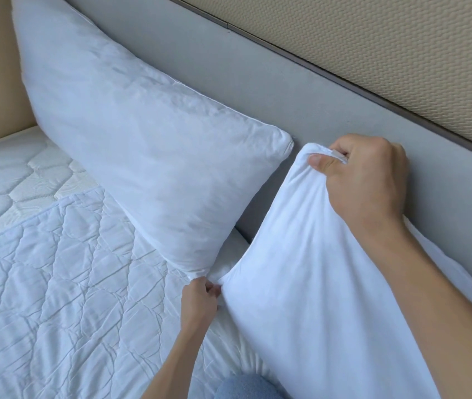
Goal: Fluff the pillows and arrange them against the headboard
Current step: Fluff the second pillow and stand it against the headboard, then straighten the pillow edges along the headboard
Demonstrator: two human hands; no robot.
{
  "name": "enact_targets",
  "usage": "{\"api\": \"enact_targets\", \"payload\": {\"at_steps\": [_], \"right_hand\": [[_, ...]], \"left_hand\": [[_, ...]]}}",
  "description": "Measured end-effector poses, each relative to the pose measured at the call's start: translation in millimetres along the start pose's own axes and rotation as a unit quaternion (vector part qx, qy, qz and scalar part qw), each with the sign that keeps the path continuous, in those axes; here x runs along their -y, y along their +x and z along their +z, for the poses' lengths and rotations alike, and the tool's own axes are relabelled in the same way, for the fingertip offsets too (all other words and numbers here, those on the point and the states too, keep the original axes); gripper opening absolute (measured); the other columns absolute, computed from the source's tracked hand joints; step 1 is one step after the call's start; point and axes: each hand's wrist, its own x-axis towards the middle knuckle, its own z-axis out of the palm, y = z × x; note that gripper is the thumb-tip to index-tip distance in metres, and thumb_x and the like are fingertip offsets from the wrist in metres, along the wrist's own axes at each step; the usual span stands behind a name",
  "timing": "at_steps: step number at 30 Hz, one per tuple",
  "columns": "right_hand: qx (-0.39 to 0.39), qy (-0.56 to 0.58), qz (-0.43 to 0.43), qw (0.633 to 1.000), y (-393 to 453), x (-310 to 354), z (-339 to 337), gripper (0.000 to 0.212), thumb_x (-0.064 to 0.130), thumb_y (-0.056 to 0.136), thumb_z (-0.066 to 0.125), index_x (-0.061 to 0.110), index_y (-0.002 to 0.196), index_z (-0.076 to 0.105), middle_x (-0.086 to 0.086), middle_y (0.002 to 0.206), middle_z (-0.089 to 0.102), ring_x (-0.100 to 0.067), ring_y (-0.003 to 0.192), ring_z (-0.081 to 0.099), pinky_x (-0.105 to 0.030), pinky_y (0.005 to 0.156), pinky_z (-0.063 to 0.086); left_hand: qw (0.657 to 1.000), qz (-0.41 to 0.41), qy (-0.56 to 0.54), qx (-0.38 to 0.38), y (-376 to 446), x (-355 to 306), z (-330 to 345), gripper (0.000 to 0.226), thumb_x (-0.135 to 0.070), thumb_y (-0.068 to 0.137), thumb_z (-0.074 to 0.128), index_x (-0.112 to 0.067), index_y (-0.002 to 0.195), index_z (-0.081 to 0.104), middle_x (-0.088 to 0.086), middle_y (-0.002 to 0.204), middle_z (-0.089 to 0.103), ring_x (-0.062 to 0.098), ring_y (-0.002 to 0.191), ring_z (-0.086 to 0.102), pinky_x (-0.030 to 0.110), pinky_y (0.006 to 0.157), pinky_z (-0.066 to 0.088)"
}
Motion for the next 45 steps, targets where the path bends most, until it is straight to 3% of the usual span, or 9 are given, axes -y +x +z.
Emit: {"api": "enact_targets", "payload": {"at_steps": [3,11,17,23,26,30,35,40,45], "right_hand": [[-0.010,-0.007,0.001,1.000,6,1,-2,0.035,0.035,0.083,0.075,0.004,0.072,0.064,-0.019,0.072,0.068,-0.033,0.060,0.043,-0.037,0.057,0.031],[0.029,-0.032,-0.003,0.999,11,7,21,0.031,0.035,0.086,0.072,0.008,0.074,0.063,-0.019,0.079,0.070,-0.037,0.068,0.048,-0.035,0.059,0.030],[0.048,0.017,0.026,0.998,3,-3,2,0.024,0.034,0.090,0.067,0.010,0.085,0.068,-0.008,0.084,0.076,-0.034,0.082,0.067,-0.037,0.070,0.049],[0.095,0.091,0.107,0.986,-49,-55,-51,0.023,0.029,0.093,0.064,0.008,0.096,0.071,-0.007,0.092,0.077,-0.024,0.087,0.071,-0.032,0.071,0.048],[0.134,0.075,0.166,0.974,-91,-99,-80,0.020,0.029,0.091,0.066,0.012,0.099,0.071,-0.002,0.094,0.077,-0.022,0.088,0.070,-0.030,0.072,0.049],[0.155,0.039,0.246,0.956,-143,-150,-122,0.020,0.030,0.086,0.073,0.013,0.095,0.072,0.004,0.087,0.075,-0.021,0.087,0.070,-0.035,0.076,0.054],[0.212,-0.020,0.299,0.930,-199,-186,-167,0.046,0.047,0.071,0.081,0.011,0.095,0.066,-0.009,0.093,0.070,-0.031,0.092,0.063,-0.042,0.081,0.054],[0.214,-0.110,0.267,0.933,-221,-212,-187,0.041,0.034,0.081,0.076,0.009,0.068,0.047,-0.010,0.065,0.055,-0.034,0.069,0.051,-0.037,0.063,0.047],[0.059,-0.147,0.197,0.967,-202,-222,-206,0.041,0.025,0.090,0.068,0.012,0.063,0.041,-0.018,0.055,0.045,-0.041,0.059,0.044,-0.041,0.056,0.047]], "left_hand": [[1.000,0.001,-0.007,-0.029,2,-1,0,0.029,-0.013,0.092,0.065,-0.003,0.066,0.061,0.004,0.059,0.058,0.016,0.050,0.051,0.028,0.046,0.042],[0.999,0.002,0.029,-0.034,0,12,-10,0.025,-0.019,0.093,0.062,-0.007,0.071,0.066,0.010,0.066,0.067,0.035,0.070,0.065,0.047,0.062,0.054],[0.998,-0.032,-0.005,-0.059,-16,-3,-30,0.018,-0.020,0.096,0.057,-0.005,0.106,0.058,0.009,0.091,0.065,0.012,0.068,0.054,0.028,0.056,0.042],[0.982,0.155,-0.002,-0.110,-60,-76,-39,0.018,-0.013,0.099,0.047,-0.015,0.109,0.061,0.002,0.104,0.067,0.020,0.083,0.061,0.034,0.069,0.051],[0.916,0.377,0.015,-0.136,-96,-146,-34,0.015,-0.012,0.097,0.053,-0.014,0.106,0.065,0.000,0.103,0.064,0.022,0.086,0.062,0.041,0.072,0.053],[0.767,0.620,0.144,-0.084,-142,-220,-7,0.032,-0.012,0.090,0.065,-0.013,0.122,0.065,0.004,0.113,0.065,0.029,0.099,0.057,0.037,0.080,0.049],[0.605,0.714,0.351,0.034,-167,-253,40,0.060,-0.036,0.070,0.086,-0.019,0.123,0.066,0.000,0.117,0.067,0.027,0.108,0.061,0.039,0.090,0.045],[0.559,0.698,0.447,0.020,-169,-249,63,0.036,-0.024,0.058,0.093,-0.012,0.077,0.066,0.004,0.072,0.063,0.030,0.066,0.063,0.032,0.059,0.040],[0.612,0.701,0.362,-0.047,-178,-269,64,0.034,-0.012,0.074,0.083,-0.006,0.066,0.051,0.014,0.067,0.058,0.038,0.062,0.061,0.032,0.044,0.036]]}}
